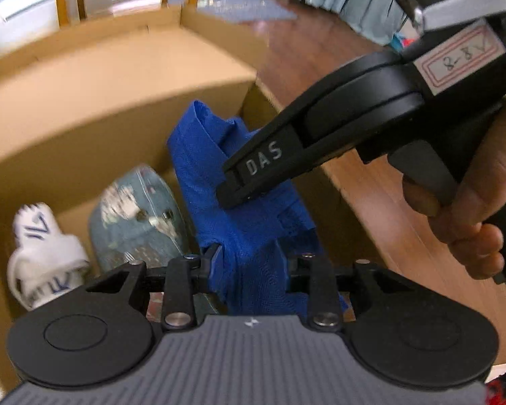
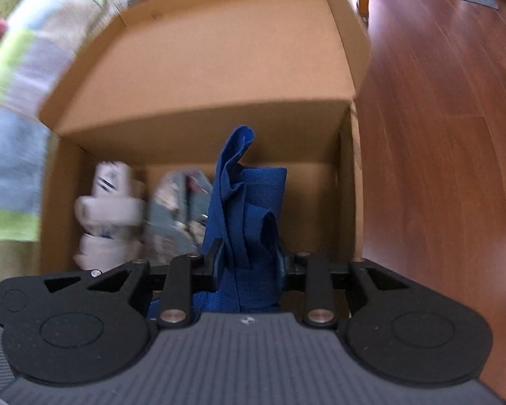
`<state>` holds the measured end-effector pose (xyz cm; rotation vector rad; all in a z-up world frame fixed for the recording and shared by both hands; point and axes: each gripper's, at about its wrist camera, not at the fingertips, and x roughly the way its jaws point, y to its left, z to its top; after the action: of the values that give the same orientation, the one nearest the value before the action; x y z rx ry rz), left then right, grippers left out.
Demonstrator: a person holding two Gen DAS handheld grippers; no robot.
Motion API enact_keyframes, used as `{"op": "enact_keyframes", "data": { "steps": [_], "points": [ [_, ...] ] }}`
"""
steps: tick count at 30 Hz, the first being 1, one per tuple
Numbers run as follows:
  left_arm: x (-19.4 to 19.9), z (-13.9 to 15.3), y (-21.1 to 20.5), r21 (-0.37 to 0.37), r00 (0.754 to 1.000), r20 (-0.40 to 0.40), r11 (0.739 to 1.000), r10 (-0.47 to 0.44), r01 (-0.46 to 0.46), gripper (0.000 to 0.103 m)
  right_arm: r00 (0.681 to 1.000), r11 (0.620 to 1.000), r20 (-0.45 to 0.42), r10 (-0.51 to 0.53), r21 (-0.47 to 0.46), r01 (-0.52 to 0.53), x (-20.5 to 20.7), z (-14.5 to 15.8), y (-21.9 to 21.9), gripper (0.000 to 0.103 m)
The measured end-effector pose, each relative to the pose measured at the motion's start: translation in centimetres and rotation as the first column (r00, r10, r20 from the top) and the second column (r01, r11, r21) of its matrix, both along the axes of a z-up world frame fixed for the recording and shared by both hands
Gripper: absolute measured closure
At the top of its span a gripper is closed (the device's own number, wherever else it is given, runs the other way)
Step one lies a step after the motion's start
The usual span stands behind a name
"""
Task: Fold shopping bag
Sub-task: 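Carry the blue bag into the cardboard box beside the floral denim item, then open the right gripper to release the bag and withdraw it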
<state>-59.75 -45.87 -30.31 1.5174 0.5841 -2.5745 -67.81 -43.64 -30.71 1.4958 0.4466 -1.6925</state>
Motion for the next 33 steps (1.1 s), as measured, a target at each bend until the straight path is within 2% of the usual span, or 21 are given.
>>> {"op": "enact_keyframes", "data": {
  "steps": [2,7,20,23,26,33],
  "points": [
    [-0.5,-1.3,-0.3,0.010,1.000,0.016,1.000,-0.009,0.009,0.067,1.000,0.999,-0.014,0.012,0.040,-0.012,0.2,-1.0,-0.3,0.076],
    [-1.3,-3.6,-0.9,0.022,0.999,0.048,1.000,-0.017,0.016,0.068,0.993,0.993,-0.066,0.096,0.072,-0.091,0.7,-1.9,-1.3,0.077],
    [-0.7,-6.8,-1.3,0.004,0.995,0.098,1.000,-0.021,0.020,0.068,0.986,0.969,-0.062,0.156,0.205,-0.141,1.6,-6.0,-3.8,0.075],
    [-0.7,-7.1,-1.5,0.006,0.995,0.101,1.000,-0.027,0.027,0.068,0.984,0.956,-0.023,0.175,0.243,-0.164,1.3,-6.4,-4.7,0.069],
    [-0.4,-7.4,-1.6,0.002,0.995,0.097,0.999,-0.032,0.032,0.068,0.965,0.930,-0.032,0.262,0.276,-0.243,1.6,-6.3,-5.7,0.062],
    [0.2,-7.9,-1.8,-0.005,0.994,0.103,0.999,-0.046,0.046,0.068,0.923,0.899,-0.055,0.380,0.257,-0.355,2.7,-5.2,-6.4,0.044]
  ]
}}
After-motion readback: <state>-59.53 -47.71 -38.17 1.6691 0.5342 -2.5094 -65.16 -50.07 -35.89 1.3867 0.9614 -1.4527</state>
